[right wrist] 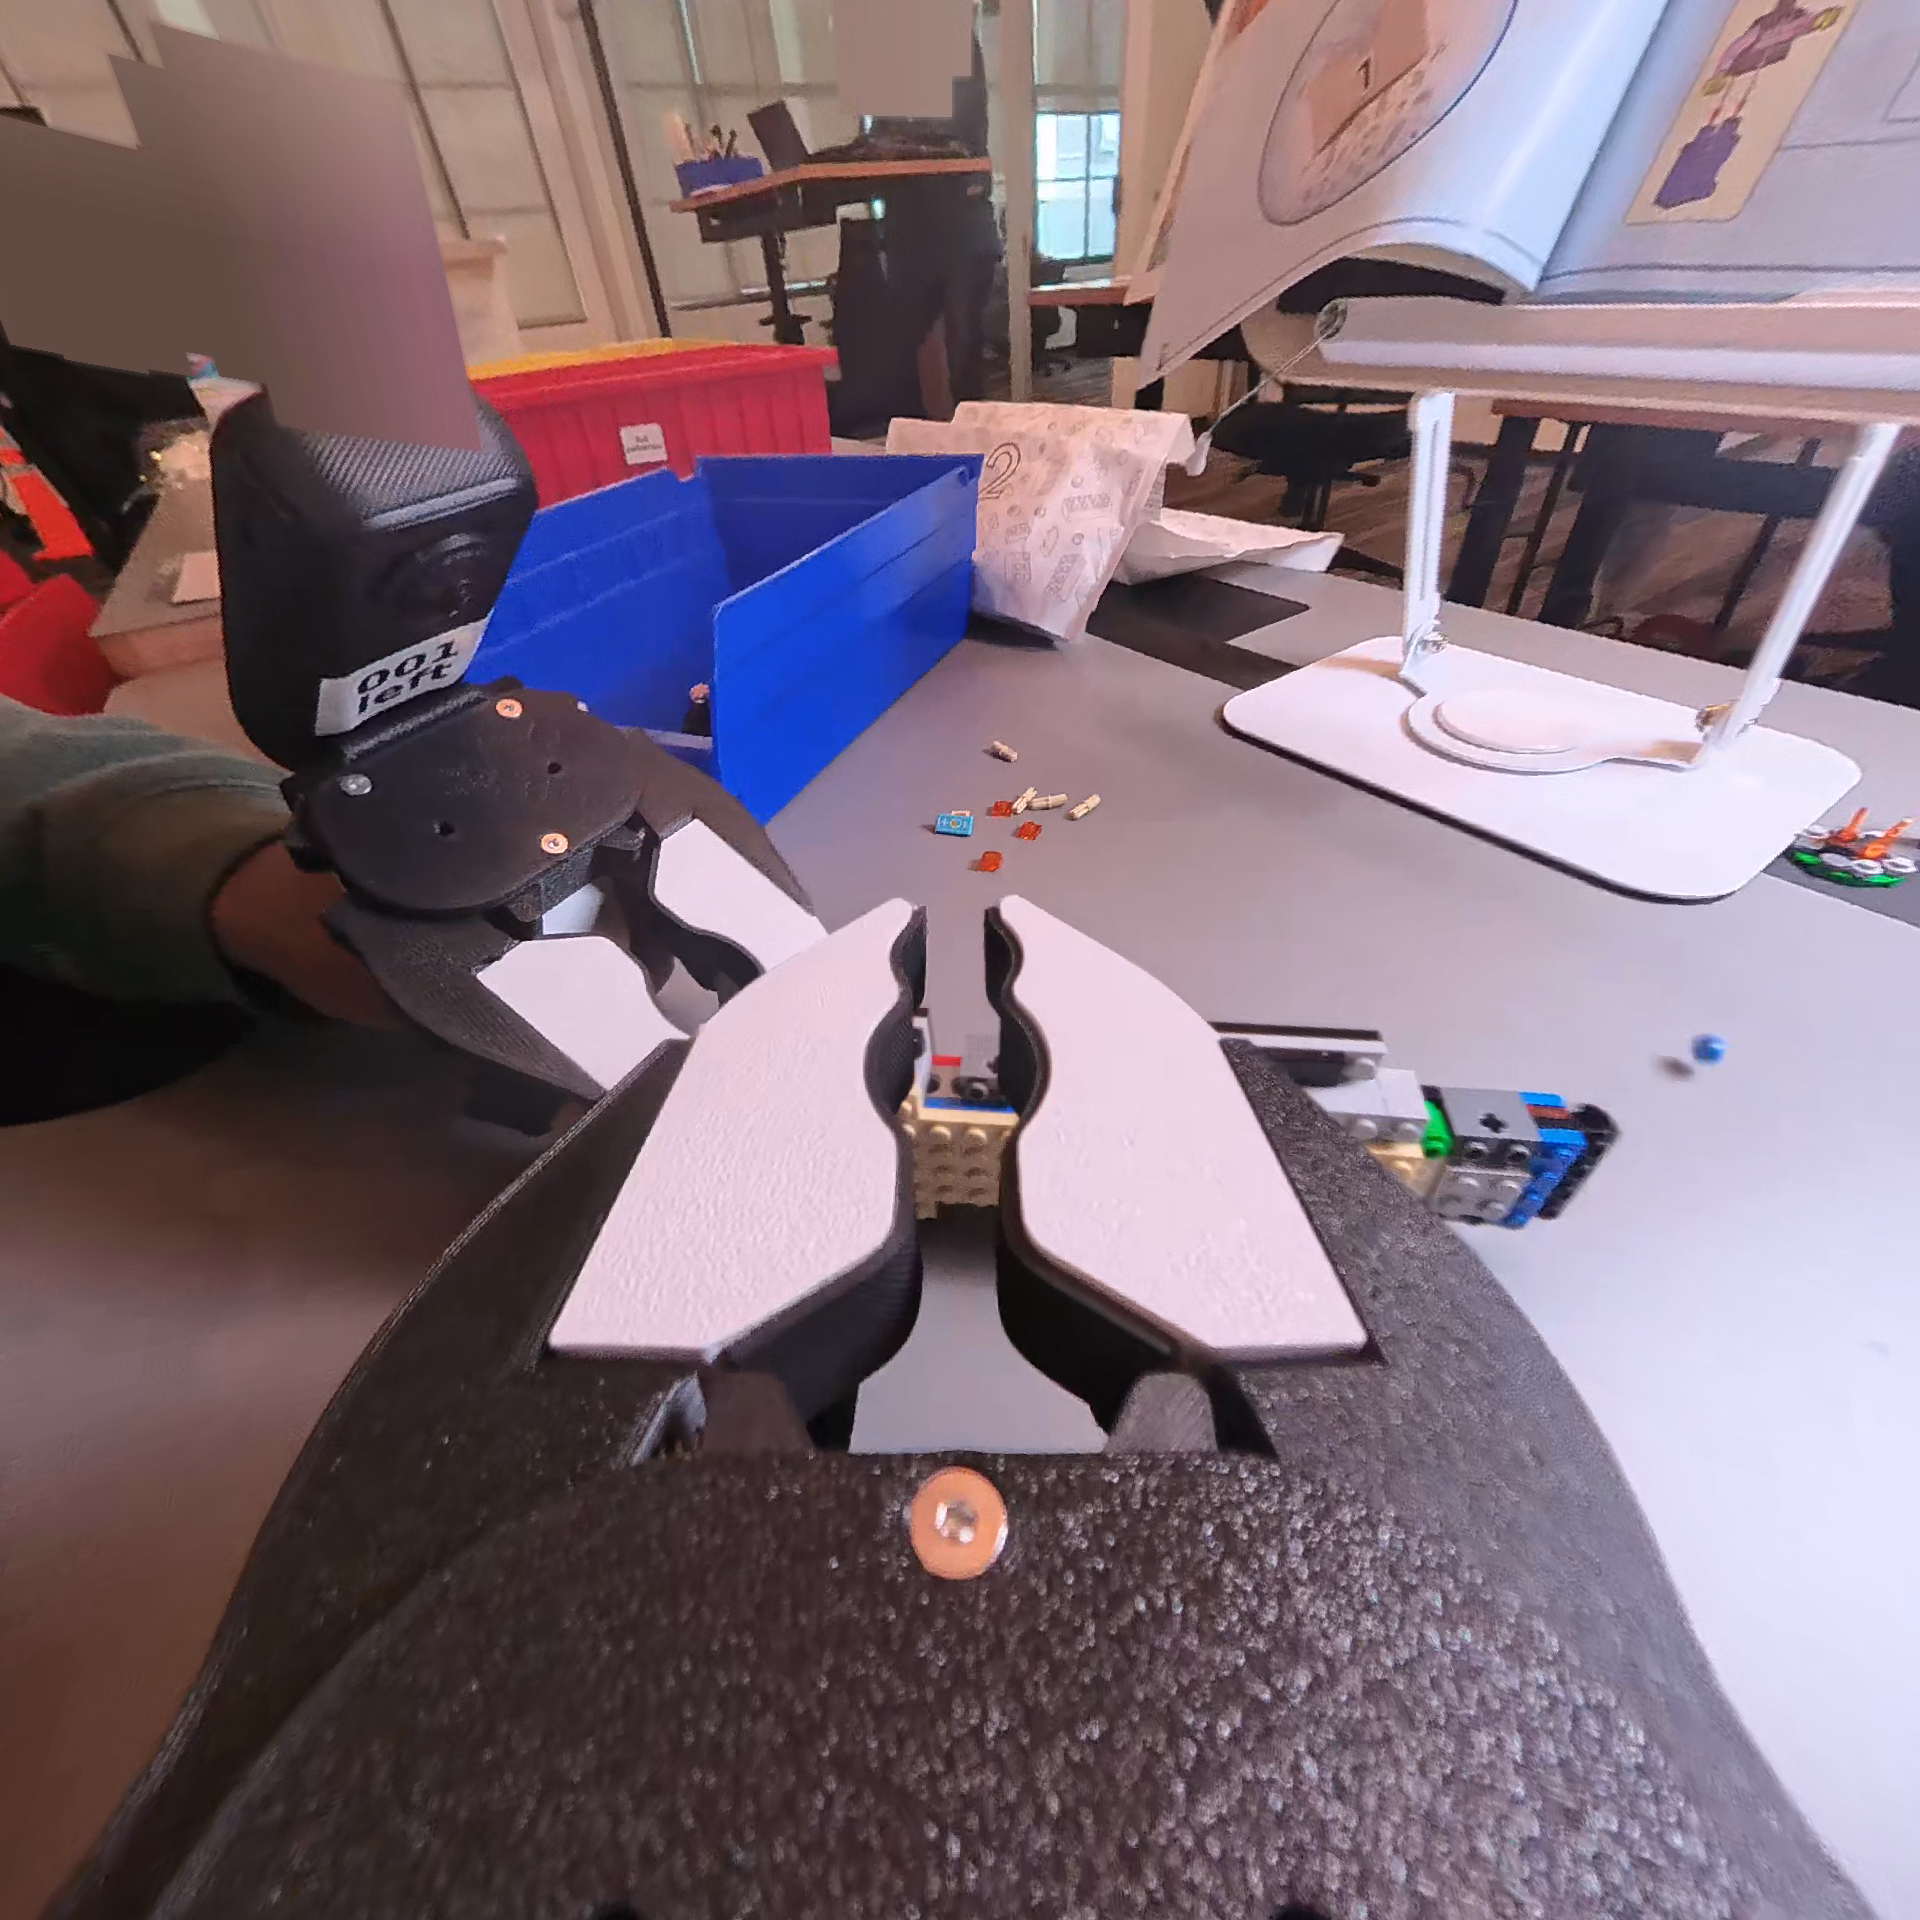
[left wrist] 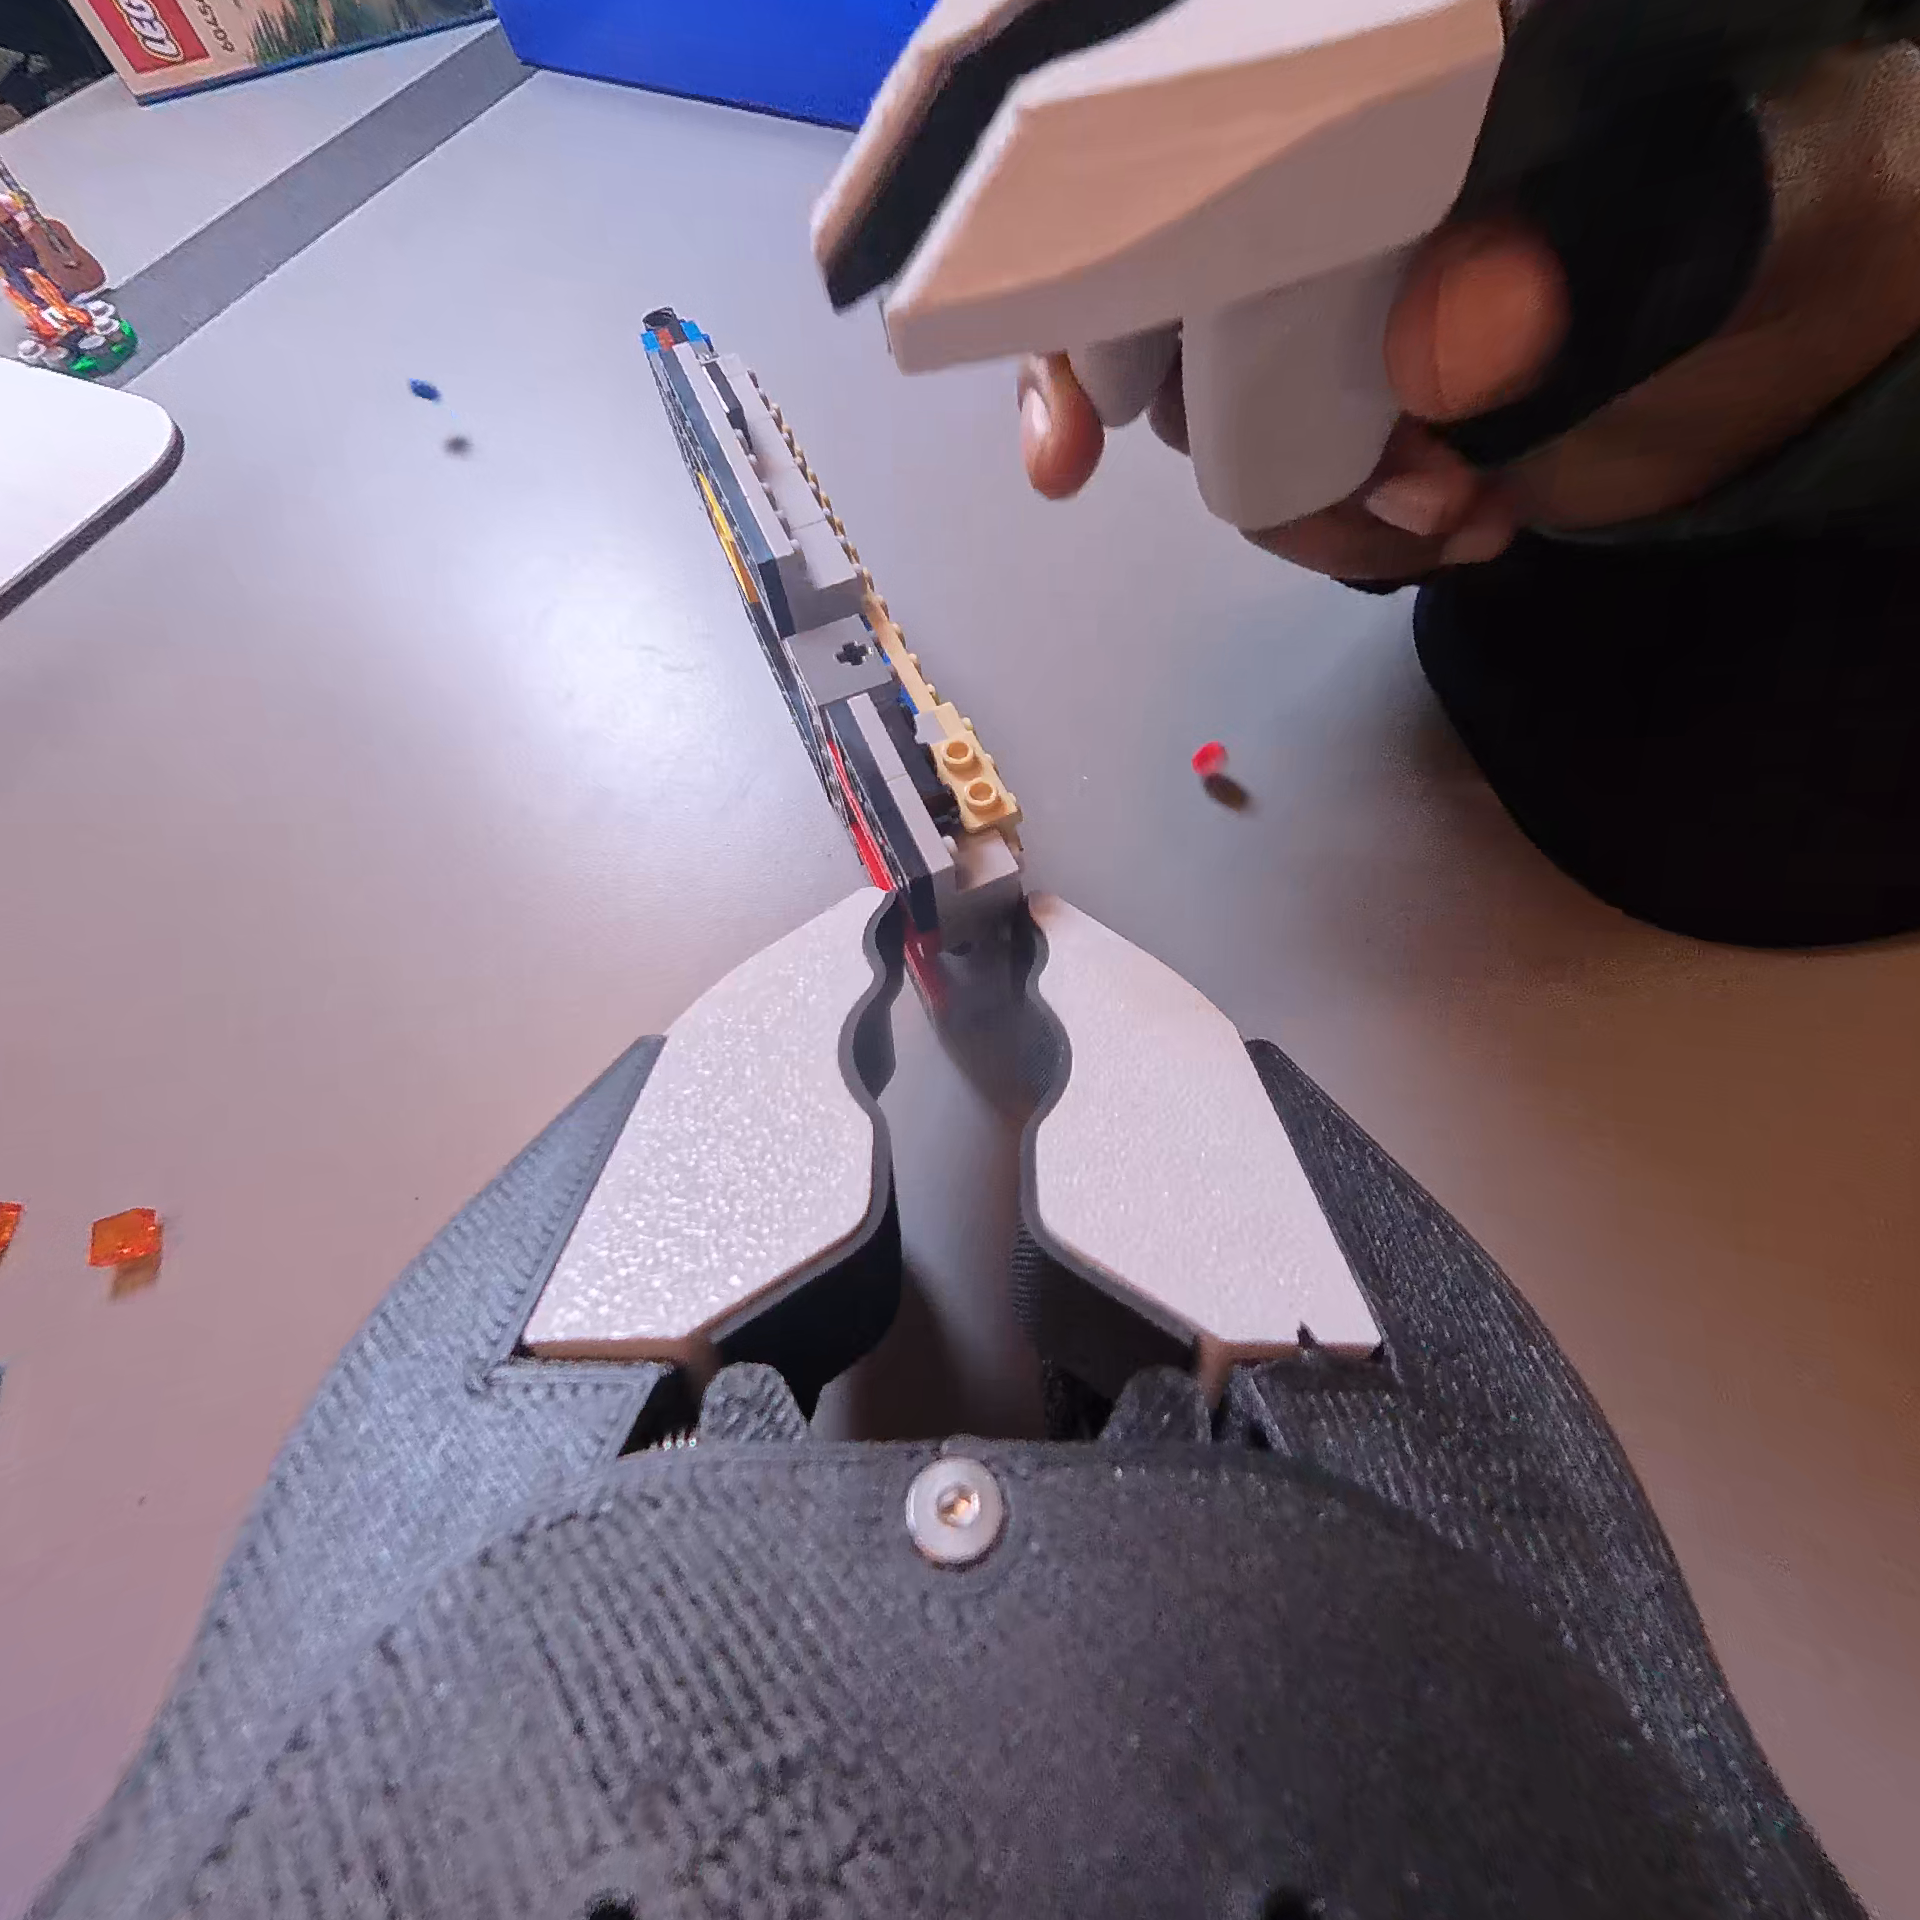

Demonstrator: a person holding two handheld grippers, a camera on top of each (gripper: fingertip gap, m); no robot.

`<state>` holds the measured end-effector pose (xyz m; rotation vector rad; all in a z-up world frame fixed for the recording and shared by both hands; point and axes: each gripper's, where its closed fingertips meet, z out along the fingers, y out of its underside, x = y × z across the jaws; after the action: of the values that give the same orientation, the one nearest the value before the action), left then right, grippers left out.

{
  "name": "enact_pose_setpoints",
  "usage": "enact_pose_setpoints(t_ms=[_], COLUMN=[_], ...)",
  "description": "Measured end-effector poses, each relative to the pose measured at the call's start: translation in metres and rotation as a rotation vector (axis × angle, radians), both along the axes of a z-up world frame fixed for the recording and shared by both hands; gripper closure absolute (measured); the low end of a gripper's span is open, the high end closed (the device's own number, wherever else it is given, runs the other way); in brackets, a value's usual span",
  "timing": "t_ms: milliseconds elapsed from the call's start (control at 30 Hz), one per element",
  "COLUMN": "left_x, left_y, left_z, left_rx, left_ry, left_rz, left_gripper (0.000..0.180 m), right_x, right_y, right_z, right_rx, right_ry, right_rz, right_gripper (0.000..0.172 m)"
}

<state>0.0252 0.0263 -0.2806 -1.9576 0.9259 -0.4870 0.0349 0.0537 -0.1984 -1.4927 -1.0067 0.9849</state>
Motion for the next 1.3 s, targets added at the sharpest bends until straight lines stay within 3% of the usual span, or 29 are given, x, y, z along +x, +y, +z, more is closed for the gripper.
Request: enact_pose_setpoints(t_ms=[333, 567, 700, 933, 1300], left_x=[-0.01, -0.019, -0.022, -0.03, -0.049], left_y=[-0.006, -0.019, -0.03, -0.064, -0.068], left_z=[0.006, 0.008, 0.006, -0.003, -0.01], left_rx=[-0.166, -0.39, -0.479, -0.592, -0.515], left_ry=[-0.152, -0.295, -0.314, -0.25, -0.06], left_rz=[-0.039, -0.104, -0.139, -0.262, -0.27], left_gripper=[0.16, 0.16, 0.16, 0.164, 0.148], right_x=[0.052, 0.065, 0.052, 0.023, 0.016], right_y=[0.069, 0.135, 0.192, 0.263, 0.28], right_z=[0.016, -0.014, -0.047, -0.095, -0.107], right_rx=[-0.045, -0.056, -0.093, -0.137, -0.219], right_ry=[0.062, -0.221, -0.425, -0.658, -0.763], right_rz=[-0.211, -0.269, -0.254, -0.196, -0.174], right_gripper=[0.152, 0.146, 0.141, 0.139, 0.151])
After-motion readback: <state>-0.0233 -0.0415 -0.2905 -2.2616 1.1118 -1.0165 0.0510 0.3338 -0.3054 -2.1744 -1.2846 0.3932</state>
